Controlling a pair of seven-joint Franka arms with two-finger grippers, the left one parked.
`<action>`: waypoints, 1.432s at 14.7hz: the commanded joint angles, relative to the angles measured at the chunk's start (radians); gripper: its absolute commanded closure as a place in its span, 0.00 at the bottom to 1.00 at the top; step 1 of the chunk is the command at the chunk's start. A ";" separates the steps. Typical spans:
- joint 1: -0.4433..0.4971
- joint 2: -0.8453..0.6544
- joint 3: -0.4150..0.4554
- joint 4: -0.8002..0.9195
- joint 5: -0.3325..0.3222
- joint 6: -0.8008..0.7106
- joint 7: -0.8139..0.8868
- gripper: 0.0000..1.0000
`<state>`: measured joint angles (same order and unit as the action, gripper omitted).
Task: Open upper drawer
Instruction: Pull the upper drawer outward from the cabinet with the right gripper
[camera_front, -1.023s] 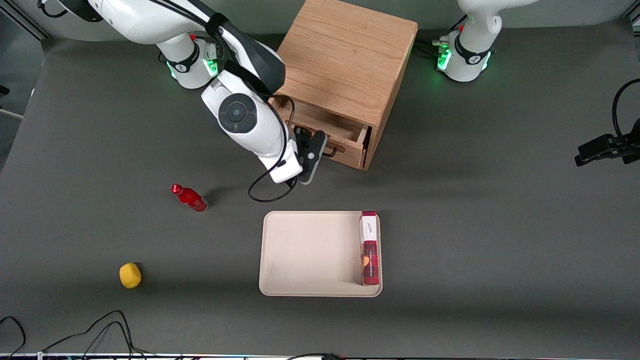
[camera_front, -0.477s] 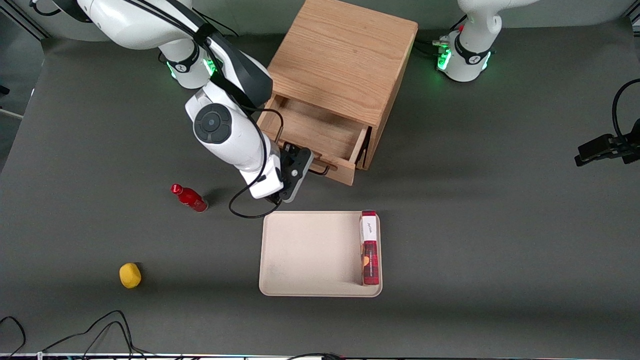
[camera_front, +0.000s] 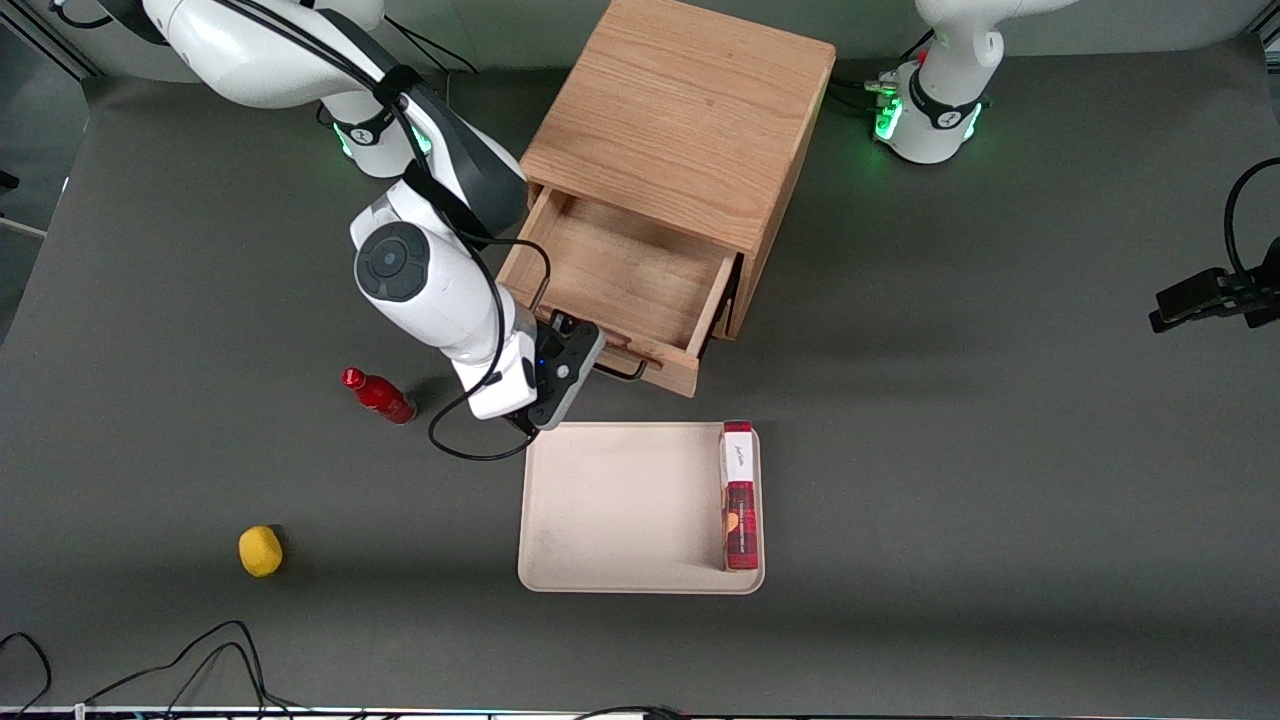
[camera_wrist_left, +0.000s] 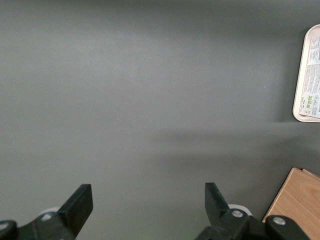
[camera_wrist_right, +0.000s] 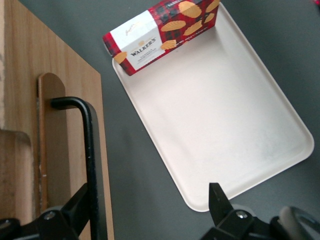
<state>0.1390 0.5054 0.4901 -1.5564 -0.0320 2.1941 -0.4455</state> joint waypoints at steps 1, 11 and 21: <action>-0.007 0.013 -0.014 0.015 -0.016 0.042 -0.057 0.00; -0.012 0.025 -0.054 0.027 -0.011 0.084 -0.064 0.00; -0.012 0.030 -0.068 0.035 -0.008 0.118 -0.052 0.00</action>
<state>0.1280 0.5221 0.4247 -1.5453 -0.0320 2.2883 -0.4958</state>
